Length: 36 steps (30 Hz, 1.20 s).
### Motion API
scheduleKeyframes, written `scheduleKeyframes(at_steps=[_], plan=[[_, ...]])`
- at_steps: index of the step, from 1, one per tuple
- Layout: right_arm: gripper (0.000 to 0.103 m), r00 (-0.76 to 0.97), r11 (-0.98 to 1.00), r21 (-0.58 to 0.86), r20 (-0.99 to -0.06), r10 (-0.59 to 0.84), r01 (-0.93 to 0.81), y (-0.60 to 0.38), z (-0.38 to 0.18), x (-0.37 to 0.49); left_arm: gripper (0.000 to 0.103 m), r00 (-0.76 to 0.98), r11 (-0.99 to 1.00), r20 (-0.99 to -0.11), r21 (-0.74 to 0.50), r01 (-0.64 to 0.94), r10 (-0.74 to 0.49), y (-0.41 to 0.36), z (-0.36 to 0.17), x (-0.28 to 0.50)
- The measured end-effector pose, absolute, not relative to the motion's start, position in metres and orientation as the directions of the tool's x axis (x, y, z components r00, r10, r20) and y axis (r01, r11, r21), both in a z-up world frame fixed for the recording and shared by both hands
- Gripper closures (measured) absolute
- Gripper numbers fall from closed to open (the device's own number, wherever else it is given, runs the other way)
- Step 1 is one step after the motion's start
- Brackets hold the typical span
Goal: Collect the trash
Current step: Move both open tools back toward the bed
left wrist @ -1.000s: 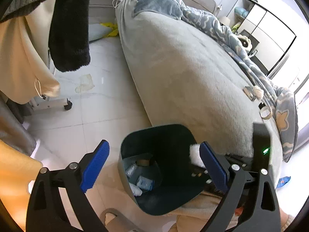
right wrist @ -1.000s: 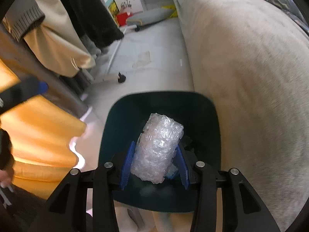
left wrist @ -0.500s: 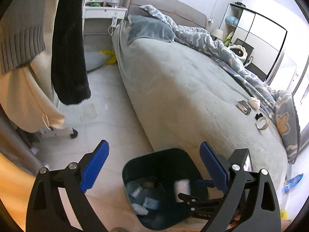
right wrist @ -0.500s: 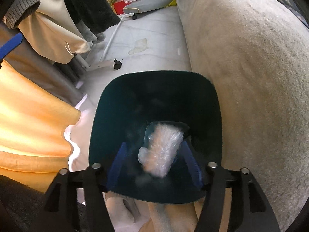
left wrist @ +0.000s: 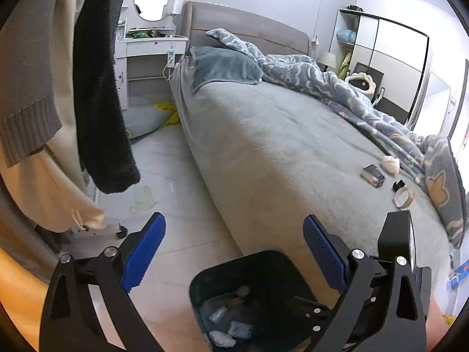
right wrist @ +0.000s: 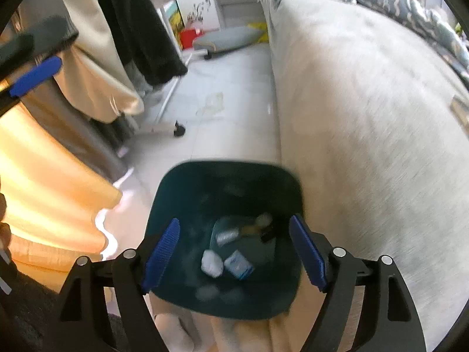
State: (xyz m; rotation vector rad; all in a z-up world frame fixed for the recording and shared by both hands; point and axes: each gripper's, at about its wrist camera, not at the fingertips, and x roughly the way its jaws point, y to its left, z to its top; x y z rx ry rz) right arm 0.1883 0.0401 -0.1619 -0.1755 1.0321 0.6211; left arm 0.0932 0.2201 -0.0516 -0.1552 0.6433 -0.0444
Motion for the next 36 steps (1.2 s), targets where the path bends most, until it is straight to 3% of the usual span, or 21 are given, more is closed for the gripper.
scheduleKeyframes(at_steps=[15, 36], plan=[[0.019, 0.562, 0.866, 0.046, -0.743, 0.363, -0.498, -0.025, -0.108, 0.230, 0.006, 0.788, 0.970, -0.576, -0.219, 0.107, -0.217, 0.176, -0.040, 0.130], [0.018, 0.665, 0.919, -0.007, -0.693, 0.279, -0.393, -0.133, -0.081, 0.265, 0.006, 0.767, 0.949, -0.561, -0.227, 0.220, -0.312, 0.073, -0.035, 0.181]])
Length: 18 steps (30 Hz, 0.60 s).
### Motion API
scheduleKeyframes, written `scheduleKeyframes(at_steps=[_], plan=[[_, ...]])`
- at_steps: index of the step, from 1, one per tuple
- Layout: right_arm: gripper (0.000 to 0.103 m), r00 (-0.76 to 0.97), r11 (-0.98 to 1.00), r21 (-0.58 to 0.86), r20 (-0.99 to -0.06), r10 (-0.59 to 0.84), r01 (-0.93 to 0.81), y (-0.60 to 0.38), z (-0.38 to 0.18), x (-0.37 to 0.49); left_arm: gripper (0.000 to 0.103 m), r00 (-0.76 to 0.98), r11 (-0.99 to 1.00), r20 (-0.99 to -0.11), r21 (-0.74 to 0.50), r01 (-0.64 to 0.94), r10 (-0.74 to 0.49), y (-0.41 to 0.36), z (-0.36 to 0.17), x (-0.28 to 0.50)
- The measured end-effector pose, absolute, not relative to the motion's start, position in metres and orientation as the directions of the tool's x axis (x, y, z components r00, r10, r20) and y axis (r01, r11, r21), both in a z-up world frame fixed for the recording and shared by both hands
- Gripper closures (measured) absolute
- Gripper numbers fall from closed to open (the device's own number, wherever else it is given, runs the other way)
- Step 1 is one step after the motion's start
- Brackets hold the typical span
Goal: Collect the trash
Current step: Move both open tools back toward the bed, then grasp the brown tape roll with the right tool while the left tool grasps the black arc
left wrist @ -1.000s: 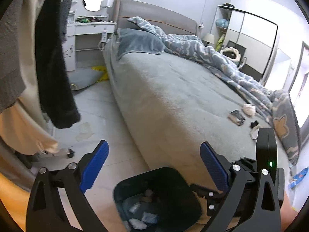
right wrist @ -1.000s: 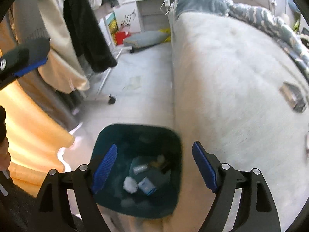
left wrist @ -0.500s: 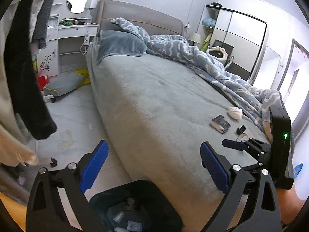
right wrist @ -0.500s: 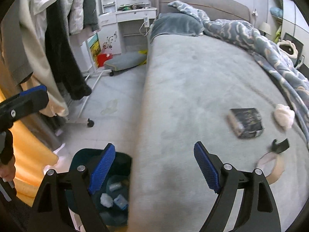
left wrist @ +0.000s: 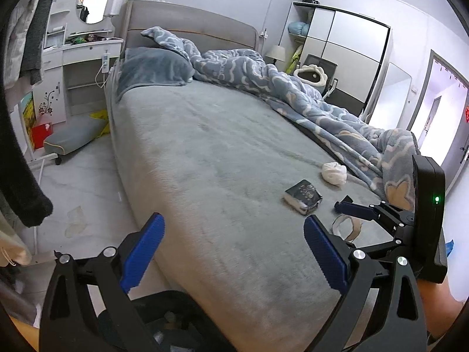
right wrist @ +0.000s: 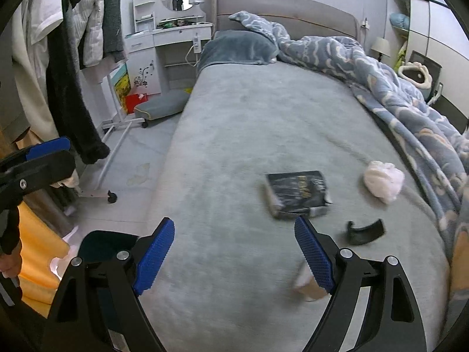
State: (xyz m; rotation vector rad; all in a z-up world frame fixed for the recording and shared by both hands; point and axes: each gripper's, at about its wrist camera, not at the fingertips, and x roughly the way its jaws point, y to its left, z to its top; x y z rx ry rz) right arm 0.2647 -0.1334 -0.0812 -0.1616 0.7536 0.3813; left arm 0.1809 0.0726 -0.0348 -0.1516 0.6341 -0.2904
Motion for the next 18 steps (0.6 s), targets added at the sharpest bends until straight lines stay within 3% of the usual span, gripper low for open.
scheduleKeyframes(at_steps=[13, 15, 18], plan=[[0.018, 0.626, 0.929, 0.010, -0.736, 0.256, -0.369, -0.179, -0.103, 0.273, 0.006, 0.748, 0.940, -0.570, -0.247, 0.237, -0.338, 0.033, -0.037, 0.201], [0.028, 0.614, 0.927, 0.023, -0.743, 0.267, -0.374, -0.184, -0.107, 0.275, 0.006, 0.746, 0.938, -0.571, -0.246, 0.242, -0.342, 0.028, -0.037, 0.202], [0.033, 0.600, 0.925, 0.040, -0.751, 0.276, -0.377, -0.190, -0.111, 0.278, 0.006, 0.742, 0.937, -0.573, -0.242, 0.252, -0.348, 0.018, -0.038, 0.205]])
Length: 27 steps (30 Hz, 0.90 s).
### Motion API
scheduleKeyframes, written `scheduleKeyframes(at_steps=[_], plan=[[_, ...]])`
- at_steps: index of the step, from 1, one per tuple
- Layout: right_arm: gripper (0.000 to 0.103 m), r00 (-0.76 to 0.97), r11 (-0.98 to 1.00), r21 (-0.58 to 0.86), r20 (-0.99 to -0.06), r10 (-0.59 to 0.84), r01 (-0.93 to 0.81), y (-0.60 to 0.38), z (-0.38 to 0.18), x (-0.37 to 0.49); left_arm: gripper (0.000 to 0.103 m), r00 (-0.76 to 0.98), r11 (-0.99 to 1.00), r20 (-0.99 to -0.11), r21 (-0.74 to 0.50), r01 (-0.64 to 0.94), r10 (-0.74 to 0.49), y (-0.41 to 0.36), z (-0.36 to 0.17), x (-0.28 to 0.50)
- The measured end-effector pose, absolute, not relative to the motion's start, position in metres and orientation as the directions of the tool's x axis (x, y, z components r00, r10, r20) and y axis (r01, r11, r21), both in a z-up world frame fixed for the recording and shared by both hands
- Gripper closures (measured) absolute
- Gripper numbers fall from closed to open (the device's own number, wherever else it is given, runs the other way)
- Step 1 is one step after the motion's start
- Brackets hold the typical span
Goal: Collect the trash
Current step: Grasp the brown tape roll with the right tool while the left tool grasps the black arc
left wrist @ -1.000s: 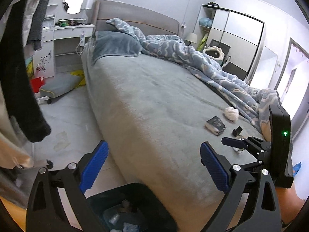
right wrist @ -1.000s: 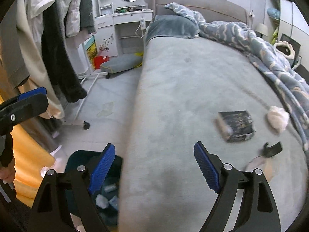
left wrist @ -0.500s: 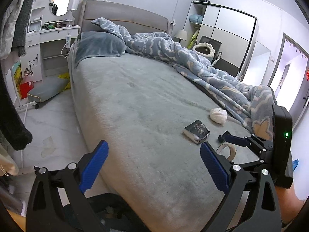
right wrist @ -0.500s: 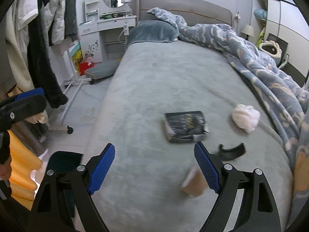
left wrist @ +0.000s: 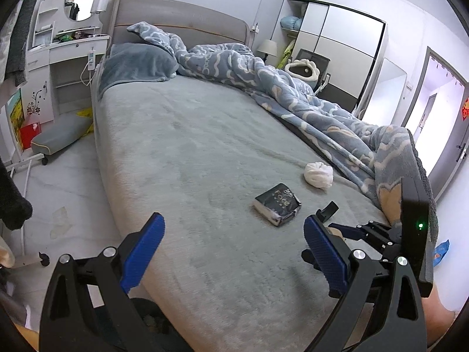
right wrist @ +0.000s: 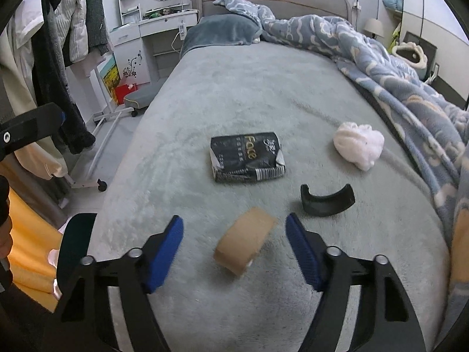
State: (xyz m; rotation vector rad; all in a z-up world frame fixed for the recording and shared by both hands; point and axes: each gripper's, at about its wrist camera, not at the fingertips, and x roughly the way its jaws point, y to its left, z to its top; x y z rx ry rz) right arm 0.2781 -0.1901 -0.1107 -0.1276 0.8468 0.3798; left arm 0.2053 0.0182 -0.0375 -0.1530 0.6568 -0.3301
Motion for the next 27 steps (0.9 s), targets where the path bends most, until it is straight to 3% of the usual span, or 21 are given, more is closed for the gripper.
scheduleKeyframes(at_steps=[7, 12, 14, 16, 27], plan=[[0.045, 0.558, 0.917, 0.119, -0.761, 0.331, -0.381, -0.204, -0.119, 0.285, 0.006, 0.730, 0.933, -0.582, -0.239, 0.268, -0.359, -0.001, -0.042, 0.214], [0.066, 0.571, 0.913, 0.125, -0.745, 0.346, -0.389, -0.211, -0.116, 0.284, 0.006, 0.720, 0.930, -0.589, -0.232, 0.284, -0.367, -0.017, -0.046, 0.218], [0.069, 0.579, 0.911, 0.129, -0.736, 0.352, -0.391, -0.215, -0.113, 0.283, 0.006, 0.720, 0.930, -0.588, -0.230, 0.288, -0.368, -0.022, -0.046, 0.220], [0.080, 0.583, 0.911, 0.132, -0.731, 0.356, -0.391, -0.220, -0.110, 0.283, 0.006, 0.719, 0.929, -0.589, -0.228, 0.292, -0.370, -0.029, -0.047, 0.222], [0.084, 0.590, 0.894, 0.226, -0.684, 0.429, -0.388, -0.253, -0.099, 0.287, 0.006, 0.710, 0.927, -0.596, -0.224, 0.300, -0.373, -0.062, -0.056, 0.241]])
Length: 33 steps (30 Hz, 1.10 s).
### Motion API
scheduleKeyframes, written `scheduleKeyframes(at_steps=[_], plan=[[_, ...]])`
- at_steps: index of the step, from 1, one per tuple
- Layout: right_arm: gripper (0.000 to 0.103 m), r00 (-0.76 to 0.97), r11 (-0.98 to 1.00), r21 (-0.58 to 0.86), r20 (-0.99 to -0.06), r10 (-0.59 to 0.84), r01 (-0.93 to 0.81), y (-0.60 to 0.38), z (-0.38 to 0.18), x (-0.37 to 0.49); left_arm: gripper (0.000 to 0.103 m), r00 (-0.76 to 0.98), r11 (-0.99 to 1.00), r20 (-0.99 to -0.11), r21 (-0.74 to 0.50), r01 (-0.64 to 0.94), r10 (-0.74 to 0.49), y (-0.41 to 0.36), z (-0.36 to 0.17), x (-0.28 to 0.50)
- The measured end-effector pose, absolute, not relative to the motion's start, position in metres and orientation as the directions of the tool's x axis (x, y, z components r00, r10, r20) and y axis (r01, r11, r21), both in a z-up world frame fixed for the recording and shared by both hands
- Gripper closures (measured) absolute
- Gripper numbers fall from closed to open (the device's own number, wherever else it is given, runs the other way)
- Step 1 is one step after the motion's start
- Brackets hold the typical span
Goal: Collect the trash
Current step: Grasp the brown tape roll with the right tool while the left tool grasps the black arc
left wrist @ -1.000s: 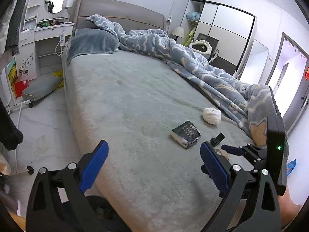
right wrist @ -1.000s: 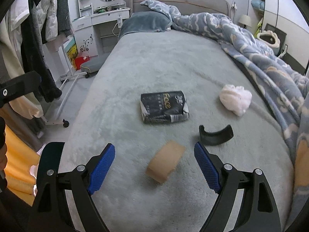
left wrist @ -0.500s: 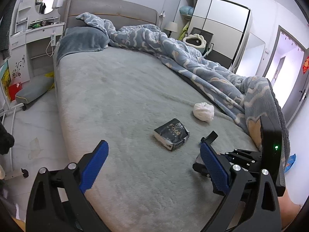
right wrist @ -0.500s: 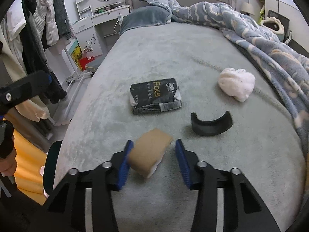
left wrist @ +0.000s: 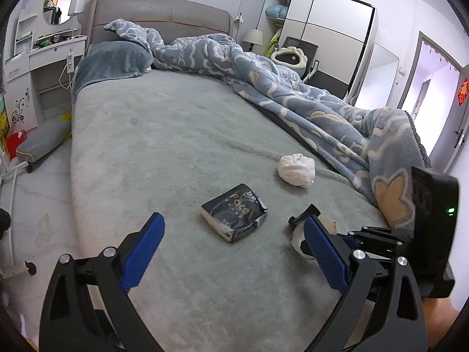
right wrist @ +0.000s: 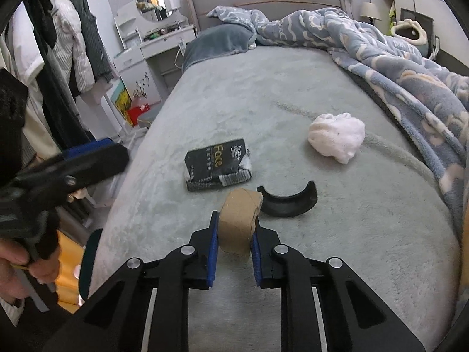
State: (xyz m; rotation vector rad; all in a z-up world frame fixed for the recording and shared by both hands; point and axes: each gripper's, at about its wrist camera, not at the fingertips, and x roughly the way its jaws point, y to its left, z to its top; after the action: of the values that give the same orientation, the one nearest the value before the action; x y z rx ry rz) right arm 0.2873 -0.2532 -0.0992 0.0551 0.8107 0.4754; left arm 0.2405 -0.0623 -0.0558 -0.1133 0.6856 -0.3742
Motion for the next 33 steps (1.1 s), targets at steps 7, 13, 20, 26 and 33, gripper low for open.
scheduleKeyframes(at_steps=[7, 13, 20, 26, 33], plan=[[0.084, 0.650, 0.912, 0.211, -0.646, 0.400, -0.353, -0.285, -0.082, 0.286, 0.006, 0.696, 0.924, -0.609, -0.221, 0.312, -0.381, -0.086, -0.065, 0.254], [0.084, 0.685, 0.935, 0.201, -0.638, 0.353, -0.294, -0.319, -0.080, 0.295, 0.006, 0.662, 0.914, -0.633, -0.219, 0.343, -0.400, -0.116, -0.079, 0.264], [0.084, 0.691, 0.945, 0.203, -0.646, 0.325, -0.256, -0.347, -0.088, 0.303, 0.006, 0.598, 0.886, -0.658, -0.283, 0.368, -0.458, -0.149, -0.095, 0.274], [0.084, 0.681, 0.948, 0.194, -0.660, 0.316, -0.251, -0.359, -0.099, 0.305, 0.017, 0.563, 0.888, -0.691, -0.300, 0.349, -0.454, -0.167, -0.109, 0.284], [0.084, 0.670, 0.950, 0.203, -0.674, 0.311, -0.237, -0.374, -0.109, 0.311, 0.020, 0.535, 0.898, -0.726, -0.293, 0.329, -0.433, -0.180, -0.124, 0.295]])
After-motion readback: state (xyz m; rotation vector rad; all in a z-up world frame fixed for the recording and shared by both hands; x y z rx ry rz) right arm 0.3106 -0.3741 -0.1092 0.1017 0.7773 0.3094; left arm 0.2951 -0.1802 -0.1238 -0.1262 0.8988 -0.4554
